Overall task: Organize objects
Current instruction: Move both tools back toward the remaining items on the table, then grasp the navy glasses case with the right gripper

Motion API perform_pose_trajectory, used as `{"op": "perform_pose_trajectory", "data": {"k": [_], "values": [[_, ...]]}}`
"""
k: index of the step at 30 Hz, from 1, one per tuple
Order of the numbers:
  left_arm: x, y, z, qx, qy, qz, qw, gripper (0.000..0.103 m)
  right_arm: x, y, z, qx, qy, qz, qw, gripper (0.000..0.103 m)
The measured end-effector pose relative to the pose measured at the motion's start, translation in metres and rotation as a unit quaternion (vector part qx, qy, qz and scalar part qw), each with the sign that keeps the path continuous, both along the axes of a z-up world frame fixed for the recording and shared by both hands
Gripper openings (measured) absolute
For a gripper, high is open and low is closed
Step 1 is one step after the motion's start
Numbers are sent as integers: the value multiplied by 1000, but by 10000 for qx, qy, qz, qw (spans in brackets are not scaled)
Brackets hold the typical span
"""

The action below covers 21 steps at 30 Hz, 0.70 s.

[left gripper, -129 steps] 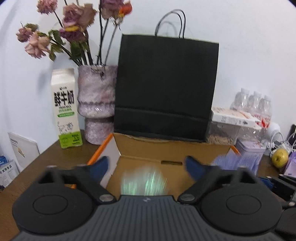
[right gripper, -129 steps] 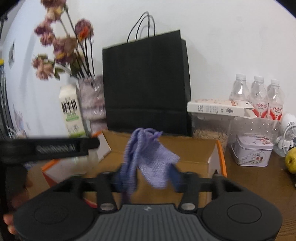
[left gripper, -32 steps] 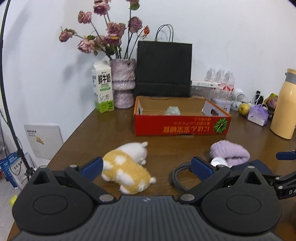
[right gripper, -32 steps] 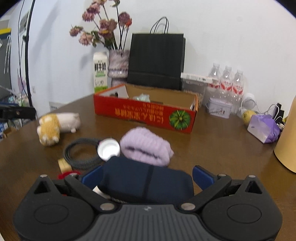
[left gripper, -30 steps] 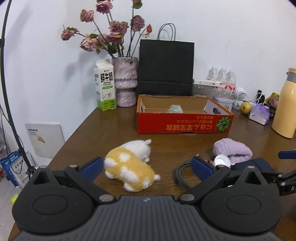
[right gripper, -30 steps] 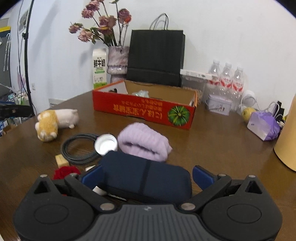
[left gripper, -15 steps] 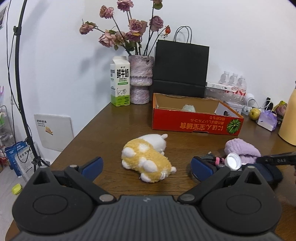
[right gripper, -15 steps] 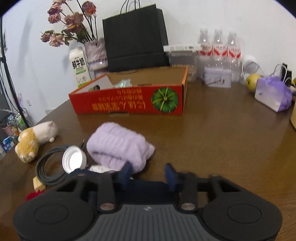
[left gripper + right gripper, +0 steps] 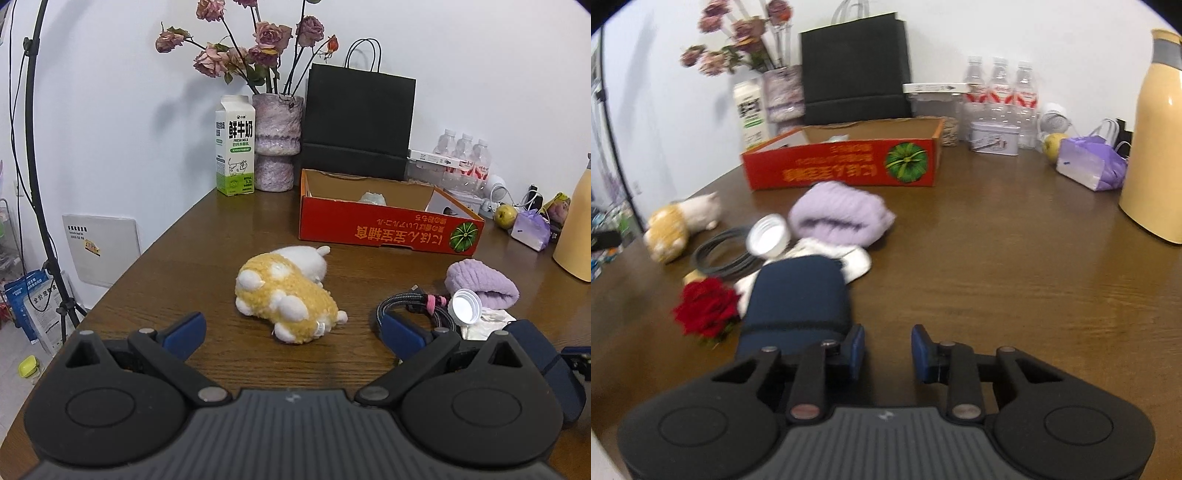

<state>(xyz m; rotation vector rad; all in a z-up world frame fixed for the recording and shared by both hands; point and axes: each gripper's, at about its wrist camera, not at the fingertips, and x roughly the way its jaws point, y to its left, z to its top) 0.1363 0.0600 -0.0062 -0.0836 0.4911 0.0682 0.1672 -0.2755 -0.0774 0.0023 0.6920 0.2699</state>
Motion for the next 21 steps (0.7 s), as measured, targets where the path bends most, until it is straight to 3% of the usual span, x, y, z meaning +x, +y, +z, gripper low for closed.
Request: {"op": "perform_pose_trajectory", "data": {"k": [1, 4, 6, 8, 14, 21], "values": [[-2, 0, 0, -6, -9, 3, 10000, 103, -4, 1, 3, -43, -34, 13, 10000, 29], [-8, 2, 2, 0, -50, 28, 10000, 103, -10, -4, 17, -53, -237, -169, 9996, 44], [-11, 3, 2, -4, -56, 49, 10000, 103, -12, -6, 29, 98, -384, -233, 9989, 74], [-14, 4, 2, -14, -55, 51, 10000, 103, -16, 0, 34, 236, -446, -29, 9987, 93], [-21, 5, -2, 15, -4, 41, 10000, 103, -18, 41, 22, -7, -138, 553, 9984, 95], [-26, 8, -5, -40, -1, 17, 10000, 103, -5, 57, 12, -386, -4, 485, 9981, 95]]}}
